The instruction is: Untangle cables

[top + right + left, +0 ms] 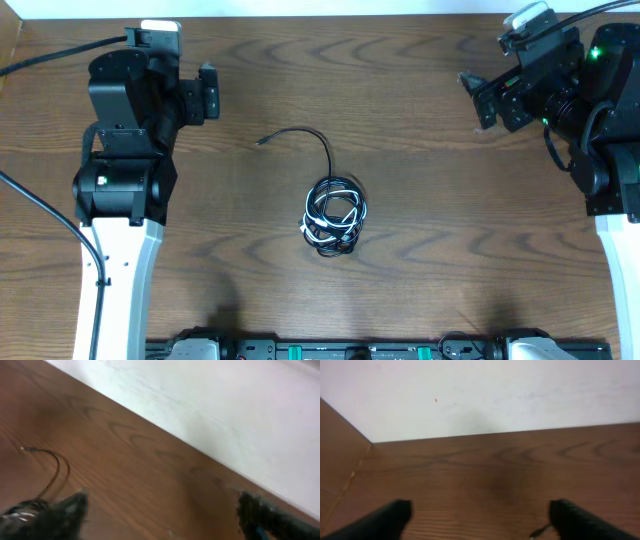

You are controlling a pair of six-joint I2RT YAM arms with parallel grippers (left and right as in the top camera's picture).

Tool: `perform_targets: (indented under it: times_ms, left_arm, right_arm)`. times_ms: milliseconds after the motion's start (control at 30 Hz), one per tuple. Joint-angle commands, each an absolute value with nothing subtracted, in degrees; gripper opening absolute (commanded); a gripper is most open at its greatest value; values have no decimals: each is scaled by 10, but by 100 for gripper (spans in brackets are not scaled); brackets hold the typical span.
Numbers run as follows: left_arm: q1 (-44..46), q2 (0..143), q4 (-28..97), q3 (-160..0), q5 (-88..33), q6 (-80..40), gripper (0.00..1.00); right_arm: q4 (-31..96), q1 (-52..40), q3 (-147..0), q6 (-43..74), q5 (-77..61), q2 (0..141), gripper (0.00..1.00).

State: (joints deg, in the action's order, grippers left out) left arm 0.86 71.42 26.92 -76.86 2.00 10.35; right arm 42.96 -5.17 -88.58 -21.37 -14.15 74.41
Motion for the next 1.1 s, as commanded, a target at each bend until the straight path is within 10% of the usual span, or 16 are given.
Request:
perform_targets:
  times_ms: [0, 1067]
  left_arm:
    - [10, 711, 281, -780, 26, 105, 84]
    - [10, 809, 362, -780, -72, 18, 67]
  right_arm:
    - [432, -53, -892, -215, -107, 742, 81]
    - [465, -53, -892, -86, 1, 796, 76]
